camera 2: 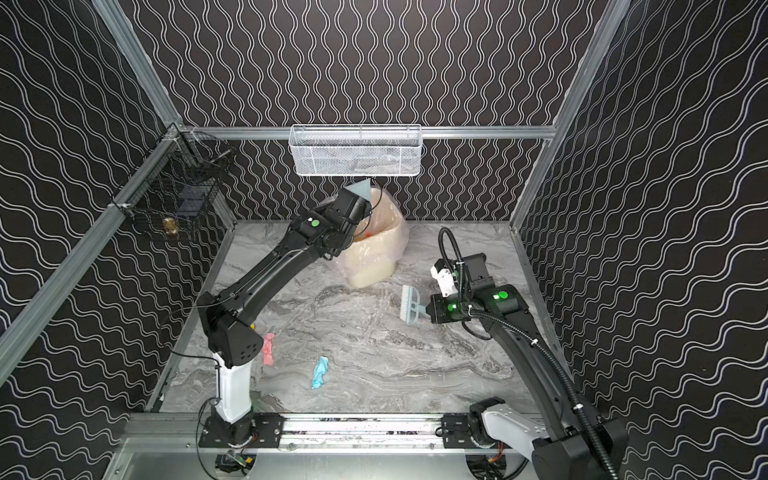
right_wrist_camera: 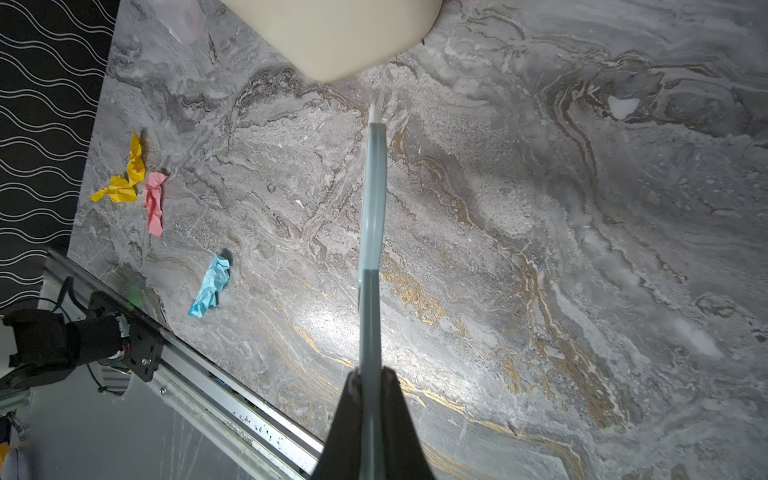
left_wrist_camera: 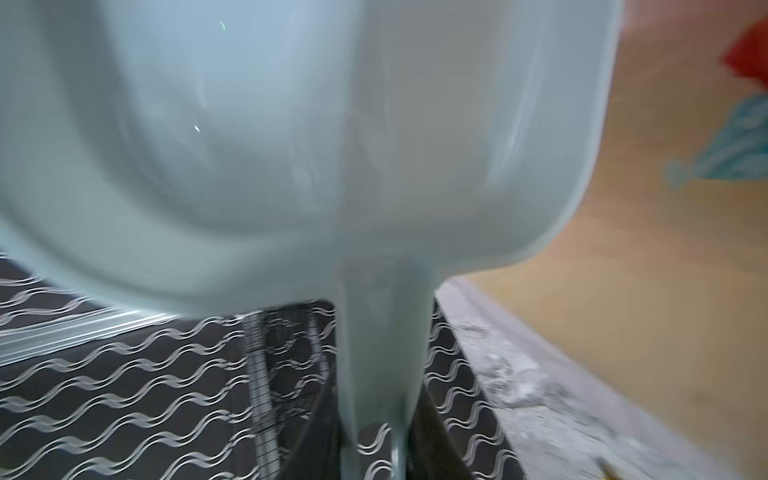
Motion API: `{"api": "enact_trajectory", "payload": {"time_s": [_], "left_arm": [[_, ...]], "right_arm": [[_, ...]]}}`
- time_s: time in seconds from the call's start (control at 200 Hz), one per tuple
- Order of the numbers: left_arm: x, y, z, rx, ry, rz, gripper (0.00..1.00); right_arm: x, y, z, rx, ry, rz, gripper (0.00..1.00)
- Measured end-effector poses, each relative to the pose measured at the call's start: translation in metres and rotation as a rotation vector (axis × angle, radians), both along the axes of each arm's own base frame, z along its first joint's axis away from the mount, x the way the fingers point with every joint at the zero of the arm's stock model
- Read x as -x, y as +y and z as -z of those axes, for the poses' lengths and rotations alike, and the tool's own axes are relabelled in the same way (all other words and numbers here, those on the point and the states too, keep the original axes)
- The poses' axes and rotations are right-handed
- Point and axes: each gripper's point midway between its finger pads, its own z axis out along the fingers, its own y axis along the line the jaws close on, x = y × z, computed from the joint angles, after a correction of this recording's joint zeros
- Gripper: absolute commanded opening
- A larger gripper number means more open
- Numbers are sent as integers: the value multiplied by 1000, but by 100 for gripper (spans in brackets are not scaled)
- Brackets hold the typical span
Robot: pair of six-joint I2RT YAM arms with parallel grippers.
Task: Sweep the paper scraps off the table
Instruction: 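Tip the dustpan over the bin with the left gripper, then lower the empty dustpan near the light-blue scrap while moving the brush toward it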
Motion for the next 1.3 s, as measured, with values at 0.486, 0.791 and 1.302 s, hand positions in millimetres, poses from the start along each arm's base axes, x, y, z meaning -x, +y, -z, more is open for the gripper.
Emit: {"api": "enact_trajectory", "payload": {"time_s": [0.486, 0.791, 1.302], "left_arm": [[23, 4, -28, 282, -85, 2, 0], [88, 0, -2, 763, 88, -38, 0], [214, 30, 60, 1150, 392, -320, 0]], "right_arm": [[-19, 16, -4, -32, 45, -32, 0], [-1, 34, 3, -143, 112, -103, 0], [39, 95, 3, -200, 168, -309, 0]]}}
